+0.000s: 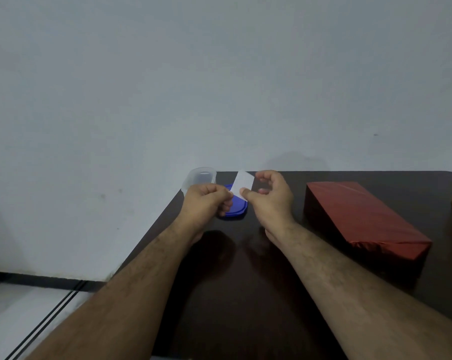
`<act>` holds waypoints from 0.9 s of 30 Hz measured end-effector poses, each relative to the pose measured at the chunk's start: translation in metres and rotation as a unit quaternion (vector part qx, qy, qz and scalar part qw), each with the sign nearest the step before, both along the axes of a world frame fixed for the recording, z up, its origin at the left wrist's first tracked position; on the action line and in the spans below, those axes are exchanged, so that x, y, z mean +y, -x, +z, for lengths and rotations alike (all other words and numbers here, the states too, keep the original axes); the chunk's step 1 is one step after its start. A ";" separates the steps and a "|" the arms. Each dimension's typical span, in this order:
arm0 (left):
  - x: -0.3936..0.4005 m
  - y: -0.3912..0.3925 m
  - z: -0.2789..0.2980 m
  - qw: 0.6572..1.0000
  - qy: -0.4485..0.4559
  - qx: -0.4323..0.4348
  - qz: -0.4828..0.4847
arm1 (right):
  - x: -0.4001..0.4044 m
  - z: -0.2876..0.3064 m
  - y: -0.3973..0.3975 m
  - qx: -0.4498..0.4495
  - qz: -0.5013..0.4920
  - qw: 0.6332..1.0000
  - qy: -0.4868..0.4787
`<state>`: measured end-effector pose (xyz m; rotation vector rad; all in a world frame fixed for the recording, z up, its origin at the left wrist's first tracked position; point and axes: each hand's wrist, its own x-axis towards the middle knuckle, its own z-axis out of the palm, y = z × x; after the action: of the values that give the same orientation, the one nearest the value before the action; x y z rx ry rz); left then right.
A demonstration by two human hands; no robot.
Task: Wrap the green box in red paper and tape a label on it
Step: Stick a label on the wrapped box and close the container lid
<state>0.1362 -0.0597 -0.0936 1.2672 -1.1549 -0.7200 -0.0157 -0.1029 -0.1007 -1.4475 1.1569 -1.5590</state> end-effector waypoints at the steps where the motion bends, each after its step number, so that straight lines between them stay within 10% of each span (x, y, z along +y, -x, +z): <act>1: -0.001 0.000 0.000 1.000 0.009 -0.012 0.006 | 0.001 0.001 0.000 0.054 -0.019 0.998 0.032; 14: 0.005 0.002 0.004 0.991 0.058 -0.108 -0.057 | 0.011 0.011 0.005 0.074 0.098 0.992 -0.016; 27: 0.013 0.007 0.011 0.997 0.052 0.017 -0.060 | 0.023 0.015 0.019 -0.024 0.074 0.992 -0.098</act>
<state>0.1291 -0.0464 -0.0826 1.1015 -1.2327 -0.7563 -0.0346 -0.0800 -0.0854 -1.3277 1.1153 -1.3320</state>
